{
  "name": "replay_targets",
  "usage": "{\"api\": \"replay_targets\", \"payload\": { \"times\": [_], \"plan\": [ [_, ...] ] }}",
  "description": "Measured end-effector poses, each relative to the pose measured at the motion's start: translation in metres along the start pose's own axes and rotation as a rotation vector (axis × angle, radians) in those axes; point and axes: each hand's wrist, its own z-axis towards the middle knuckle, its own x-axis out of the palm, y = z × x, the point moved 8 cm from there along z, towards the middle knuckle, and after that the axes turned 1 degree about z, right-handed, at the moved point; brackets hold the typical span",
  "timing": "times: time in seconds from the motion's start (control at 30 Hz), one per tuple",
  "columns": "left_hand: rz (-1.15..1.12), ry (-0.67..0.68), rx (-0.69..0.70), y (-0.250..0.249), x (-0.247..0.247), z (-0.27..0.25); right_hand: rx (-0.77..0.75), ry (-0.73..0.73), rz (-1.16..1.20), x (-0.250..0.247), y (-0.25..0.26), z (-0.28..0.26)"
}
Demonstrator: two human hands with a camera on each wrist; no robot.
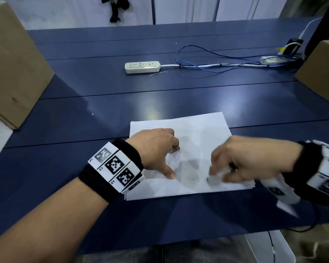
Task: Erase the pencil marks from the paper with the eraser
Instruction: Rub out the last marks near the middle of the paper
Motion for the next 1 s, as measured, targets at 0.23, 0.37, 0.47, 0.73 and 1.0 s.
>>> {"api": "replay_targets", "payload": {
  "times": [0.23,0.37,0.47,0.73,1.0],
  "plan": [
    [0.007,0.01,0.0,-0.001,0.0,-0.001,0.187,-0.208,-0.097,-0.024,-0.045,0.02],
    [0.001,0.007,-0.007,0.0,-0.001,-0.001,0.09,-0.153,-0.106,-0.014,-0.026,0.008],
    [0.002,0.014,-0.009,0.001,0.0,0.0,0.019,0.052,0.008,0.006,0.0,-0.005],
    [0.008,0.005,-0.007,0.0,-0.001,0.001,0.194,-0.252,-0.12,-0.03,-0.051,0.017],
    [0.016,0.012,-0.006,0.001,0.0,0.003,0.159,-0.081,-0.023,-0.011,-0.037,0.017]
  ]
}}
